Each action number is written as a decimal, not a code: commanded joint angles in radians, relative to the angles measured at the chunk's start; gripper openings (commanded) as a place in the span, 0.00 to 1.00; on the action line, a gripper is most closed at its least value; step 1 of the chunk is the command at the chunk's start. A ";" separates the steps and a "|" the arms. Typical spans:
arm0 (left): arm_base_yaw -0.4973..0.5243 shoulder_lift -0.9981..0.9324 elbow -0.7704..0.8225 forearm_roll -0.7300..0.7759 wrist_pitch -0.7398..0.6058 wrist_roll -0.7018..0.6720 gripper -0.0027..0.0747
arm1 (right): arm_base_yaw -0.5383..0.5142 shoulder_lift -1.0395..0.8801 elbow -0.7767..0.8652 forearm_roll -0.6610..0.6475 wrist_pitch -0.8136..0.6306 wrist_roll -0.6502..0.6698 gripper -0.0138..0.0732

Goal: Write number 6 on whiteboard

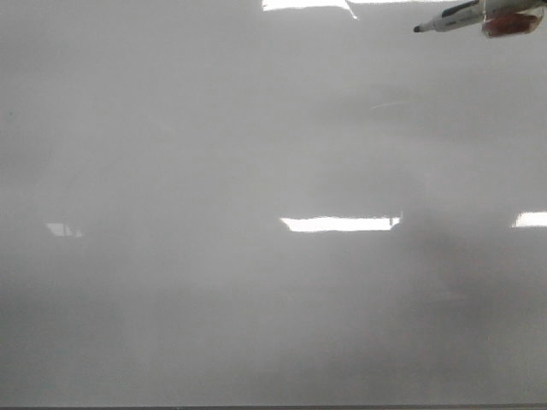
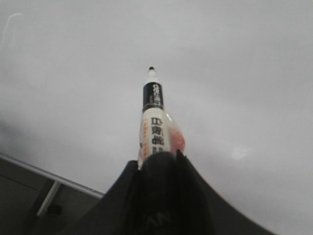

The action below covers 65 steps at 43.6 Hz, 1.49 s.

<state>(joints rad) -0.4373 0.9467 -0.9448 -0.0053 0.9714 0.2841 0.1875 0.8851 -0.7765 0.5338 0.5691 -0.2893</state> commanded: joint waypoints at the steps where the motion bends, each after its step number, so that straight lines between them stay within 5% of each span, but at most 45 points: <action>1: 0.004 -0.009 -0.023 -0.013 -0.067 -0.013 0.63 | -0.007 0.015 -0.026 0.042 -0.128 -0.031 0.08; 29: 0.004 -0.009 -0.023 -0.013 -0.088 -0.013 0.63 | -0.010 0.317 -0.208 -0.006 -0.224 -0.075 0.08; 42: 0.004 -0.009 -0.023 -0.013 -0.088 -0.013 0.63 | 0.043 0.470 -0.237 -0.054 0.017 -0.101 0.09; 53: 0.004 -0.009 -0.023 -0.013 -0.084 -0.013 0.63 | -0.032 0.398 -0.236 -0.119 -0.022 -0.055 0.09; 65: 0.004 -0.009 -0.023 -0.013 -0.109 -0.013 0.63 | 0.046 0.444 -0.239 -0.113 -0.064 -0.055 0.09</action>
<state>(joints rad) -0.4373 0.9467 -0.9424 -0.0094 0.9354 0.2841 0.2098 1.3300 -0.9845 0.4108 0.5636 -0.3482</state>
